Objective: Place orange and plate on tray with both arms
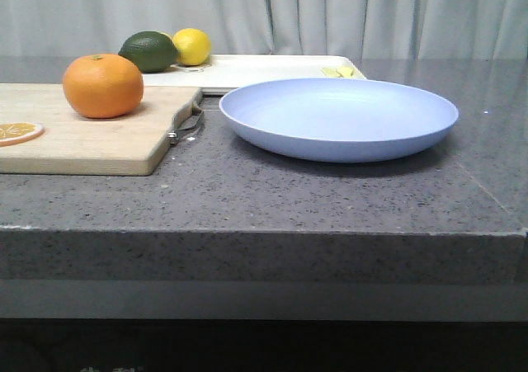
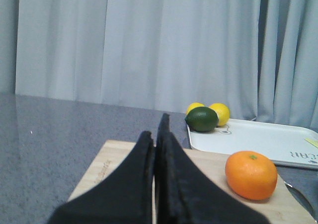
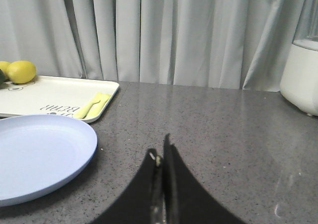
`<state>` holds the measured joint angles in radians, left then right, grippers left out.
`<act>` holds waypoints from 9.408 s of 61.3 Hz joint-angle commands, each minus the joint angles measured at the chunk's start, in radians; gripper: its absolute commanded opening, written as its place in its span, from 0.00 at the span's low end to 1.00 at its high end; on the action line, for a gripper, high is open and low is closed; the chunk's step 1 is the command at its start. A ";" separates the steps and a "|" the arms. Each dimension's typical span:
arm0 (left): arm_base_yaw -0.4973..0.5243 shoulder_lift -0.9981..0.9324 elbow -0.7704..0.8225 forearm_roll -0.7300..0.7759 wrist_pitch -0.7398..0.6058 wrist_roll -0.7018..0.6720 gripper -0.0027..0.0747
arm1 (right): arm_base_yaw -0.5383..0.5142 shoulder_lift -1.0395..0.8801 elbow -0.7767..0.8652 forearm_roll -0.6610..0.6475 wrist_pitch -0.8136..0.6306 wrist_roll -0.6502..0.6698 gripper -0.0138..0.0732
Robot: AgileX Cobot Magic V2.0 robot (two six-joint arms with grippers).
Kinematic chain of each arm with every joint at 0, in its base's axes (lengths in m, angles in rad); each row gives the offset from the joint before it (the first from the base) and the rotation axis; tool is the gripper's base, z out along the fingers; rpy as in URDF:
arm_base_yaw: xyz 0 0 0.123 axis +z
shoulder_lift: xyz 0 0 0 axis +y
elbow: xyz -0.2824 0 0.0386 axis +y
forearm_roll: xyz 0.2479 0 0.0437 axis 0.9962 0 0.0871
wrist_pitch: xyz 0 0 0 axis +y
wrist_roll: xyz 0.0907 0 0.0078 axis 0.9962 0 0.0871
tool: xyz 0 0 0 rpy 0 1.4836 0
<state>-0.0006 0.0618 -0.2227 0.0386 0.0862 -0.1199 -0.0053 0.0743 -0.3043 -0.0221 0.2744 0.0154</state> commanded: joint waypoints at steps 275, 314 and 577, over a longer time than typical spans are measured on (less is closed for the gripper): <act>-0.784 1.910 -1.598 -0.070 0.550 0.057 0.92 | -0.003 0.458 -0.318 0.000 -0.002 0.011 0.91; -0.782 1.889 -1.867 0.002 0.956 0.057 0.06 | -0.003 0.458 -0.318 0.000 -0.002 0.011 0.91; -0.114 0.004 -0.206 0.101 0.370 -0.057 0.01 | 0.127 1.990 -1.856 0.605 0.574 0.011 0.09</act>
<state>-0.1171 0.0533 -0.4039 0.1377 0.5399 -0.1711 0.1236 2.0280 -2.0033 0.4776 0.9060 0.0271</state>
